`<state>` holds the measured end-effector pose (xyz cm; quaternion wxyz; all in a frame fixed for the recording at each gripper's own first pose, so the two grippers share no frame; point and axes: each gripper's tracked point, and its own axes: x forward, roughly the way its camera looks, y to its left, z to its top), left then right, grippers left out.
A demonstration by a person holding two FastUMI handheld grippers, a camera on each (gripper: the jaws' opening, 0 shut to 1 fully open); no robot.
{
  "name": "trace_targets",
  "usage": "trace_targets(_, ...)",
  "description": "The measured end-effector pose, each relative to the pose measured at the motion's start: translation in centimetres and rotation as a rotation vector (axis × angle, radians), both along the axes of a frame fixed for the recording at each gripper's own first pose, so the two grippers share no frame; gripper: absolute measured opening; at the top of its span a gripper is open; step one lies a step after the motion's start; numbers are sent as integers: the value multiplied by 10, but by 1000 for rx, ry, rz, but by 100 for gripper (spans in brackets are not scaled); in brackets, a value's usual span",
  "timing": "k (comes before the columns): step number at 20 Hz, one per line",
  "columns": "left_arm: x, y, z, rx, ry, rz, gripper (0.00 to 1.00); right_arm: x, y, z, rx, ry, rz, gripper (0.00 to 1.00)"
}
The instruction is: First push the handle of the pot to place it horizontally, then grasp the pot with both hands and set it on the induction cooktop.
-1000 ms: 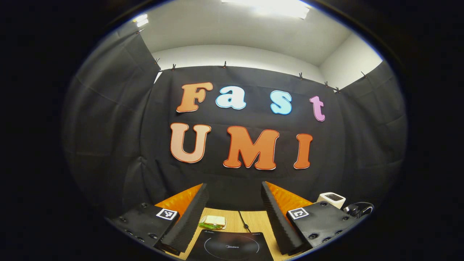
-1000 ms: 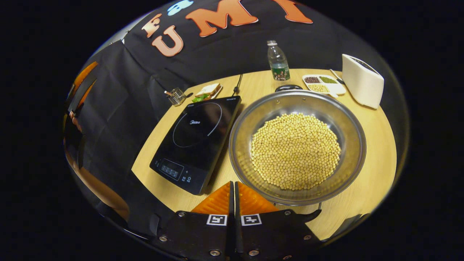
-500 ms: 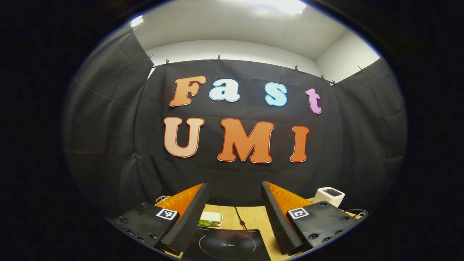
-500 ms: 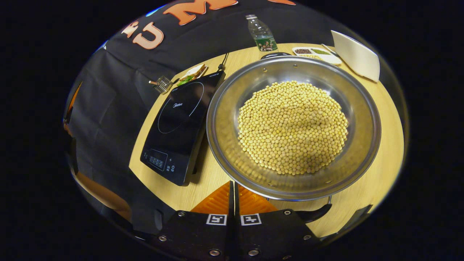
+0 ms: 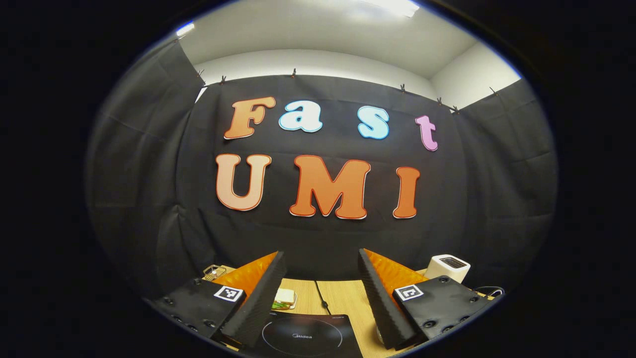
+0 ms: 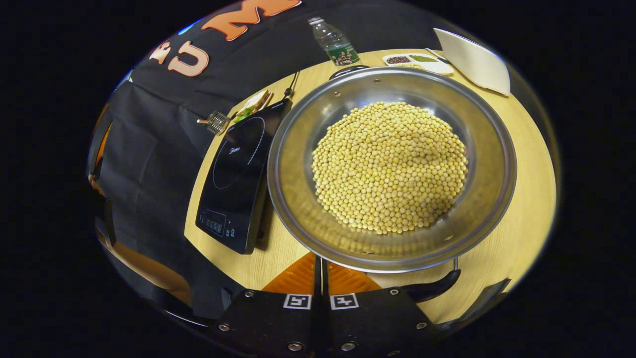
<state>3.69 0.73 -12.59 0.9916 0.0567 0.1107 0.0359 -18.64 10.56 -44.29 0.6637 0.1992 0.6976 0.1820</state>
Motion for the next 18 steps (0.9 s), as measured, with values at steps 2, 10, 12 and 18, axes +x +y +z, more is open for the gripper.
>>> trace_targets(2,4,-2,0,7,-2,-5,96,3,-15,-2,-31,-7,-10,0)
trace_targets(10,8,6,-6,6,4,5,95,11,-56,-18,-136,-6,-34,0)
trace_targets(12,8,14,-11,7,11,20,95,12,-63,-20,-147,1,-45,0)
trace_targets(18,7,34,-12,35,19,54,96,19,-87,-29,-192,0,-68,0)
